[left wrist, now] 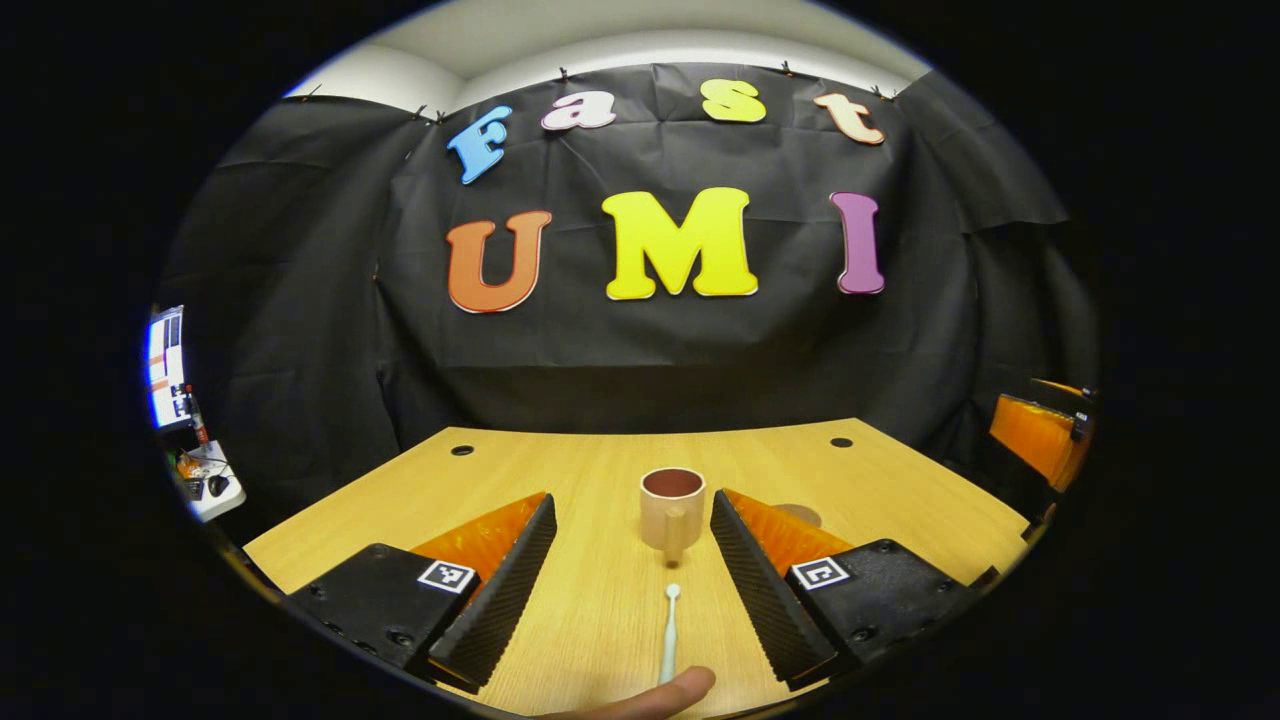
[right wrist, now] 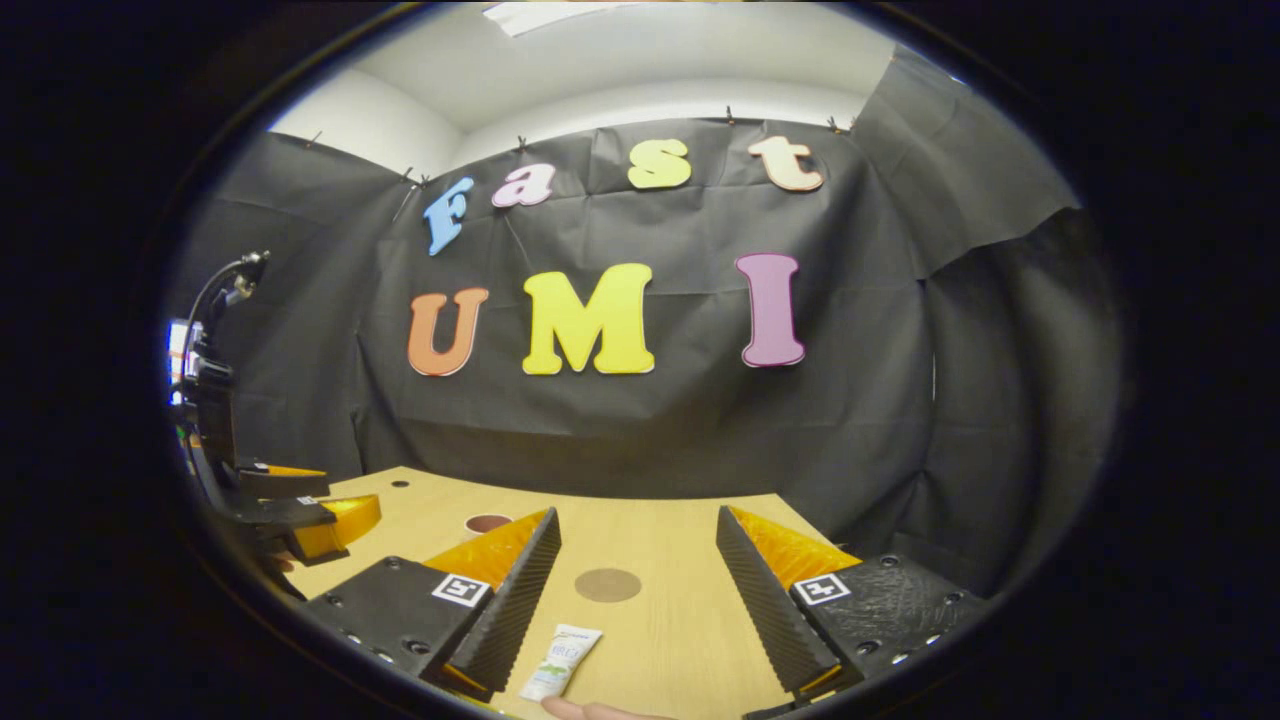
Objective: Put the toothbrush and toothpaste on the desktop into the cup, then pick up the cup and place it on the coaster on the desktop.
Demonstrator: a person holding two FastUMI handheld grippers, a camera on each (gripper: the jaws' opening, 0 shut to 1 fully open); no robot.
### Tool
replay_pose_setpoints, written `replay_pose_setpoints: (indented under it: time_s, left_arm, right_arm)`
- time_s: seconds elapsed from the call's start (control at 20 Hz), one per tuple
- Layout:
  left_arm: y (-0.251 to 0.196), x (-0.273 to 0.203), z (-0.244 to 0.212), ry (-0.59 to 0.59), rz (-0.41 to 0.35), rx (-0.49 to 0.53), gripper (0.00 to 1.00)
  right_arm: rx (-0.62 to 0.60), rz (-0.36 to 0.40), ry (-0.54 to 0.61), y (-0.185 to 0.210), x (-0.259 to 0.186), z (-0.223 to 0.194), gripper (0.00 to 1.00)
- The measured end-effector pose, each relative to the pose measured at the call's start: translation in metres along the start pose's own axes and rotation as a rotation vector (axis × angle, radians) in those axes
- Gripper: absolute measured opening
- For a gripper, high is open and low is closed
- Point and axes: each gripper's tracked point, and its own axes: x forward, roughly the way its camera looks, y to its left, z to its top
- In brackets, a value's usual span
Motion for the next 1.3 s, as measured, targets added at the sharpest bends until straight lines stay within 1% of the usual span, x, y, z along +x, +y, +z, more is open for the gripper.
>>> replay_pose_setpoints:
  time_s: [0.05,0.1,0.2,0.25,0.3,0.4,0.5,0.6,0.65,0.75,0.8,0.9,0.95,1.05,1.1,1.15,1.2,1.25,1.3]
  left_arm:
    - [0.002,0.004,-0.003,0.008,0.013,-0.006,0.98]
    - [0.000,0.007,-0.009,0.029,0.003,-0.023,0.99]
    - [-0.013,0.014,-0.030,0.100,-0.049,-0.065,0.99]
    - [-0.016,0.016,-0.042,0.145,-0.058,-0.070,0.98]
    - [-0.015,0.017,-0.057,0.191,-0.061,-0.053,0.99]
    - [-0.023,0.020,-0.086,0.274,-0.094,-0.020,0.99]
    - [-0.030,0.026,-0.106,0.331,-0.114,-0.002,0.98]
    - [-0.040,0.032,-0.125,0.379,-0.154,0.009,0.98]
    - [-0.046,0.032,-0.137,0.417,-0.169,0.002,0.94]
    - [-0.050,0.036,-0.154,0.464,-0.175,-0.018,0.89]
    - [-0.051,0.037,-0.161,0.485,-0.182,-0.021,0.88]
    - [-0.052,0.038,-0.175,0.523,-0.190,-0.023,0.83]
    - [-0.052,0.038,-0.182,0.538,-0.190,-0.024,0.78]
    - [-0.050,0.037,-0.190,0.566,-0.189,-0.024,0.72]
    - [-0.049,0.041,-0.187,0.547,-0.194,-0.023,0.69]
    - [-0.050,0.040,-0.187,0.547,-0.202,-0.029,0.63]
    - [-0.049,0.039,-0.187,0.553,-0.202,-0.033,0.54]
    - [-0.048,0.040,-0.188,0.545,-0.203,-0.031,0.39]
    - [-0.046,0.040,-0.189,0.544,-0.196,-0.030,0.43]
  right_arm:
    - [0.004,0.002,0.003,0.000,0.001,-0.001,0.94]
    - [0.009,-0.001,0.007,-0.002,0.003,-0.001,0.94]
    - [0.019,-0.001,0.018,-0.004,0.005,-0.004,0.94]
    - [0.024,0.000,0.023,-0.004,0.005,-0.005,0.94]
    - [0.026,-0.001,0.025,-0.005,0.005,-0.005,0.94]
    - [0.027,-0.004,0.027,-0.007,0.007,-0.005,0.94]
    - [0.034,-0.003,0.033,-0.007,0.007,-0.008,0.94]
    - [0.040,0.002,0.048,-0.005,0.010,-0.012,0.94]
    - [0.039,0.005,0.054,-0.004,0.011,-0.015,0.94]
    - [0.033,0.003,0.064,-0.003,0.013,-0.019,0.94]
    - [0.030,0.004,0.070,-0.002,0.014,-0.021,0.94]
    - [0.026,0.004,0.085,0.000,0.018,-0.026,0.95]
    - [0.025,0.003,0.093,0.000,0.018,-0.029,0.94]
    - [0.026,0.005,0.108,0.001,0.021,-0.034,0.94]
    - [0.029,0.007,0.114,0.002,0.021,-0.034,0.94]
    - [0.032,0.008,0.121,0.002,0.021,-0.037,0.94]
    - [0.035,0.008,0.128,0.003,0.022,-0.038,0.94]
    - [0.038,0.009,0.136,0.003,0.023,-0.040,0.94]
    - [0.040,0.010,0.145,0.003,0.024,-0.043,0.94]
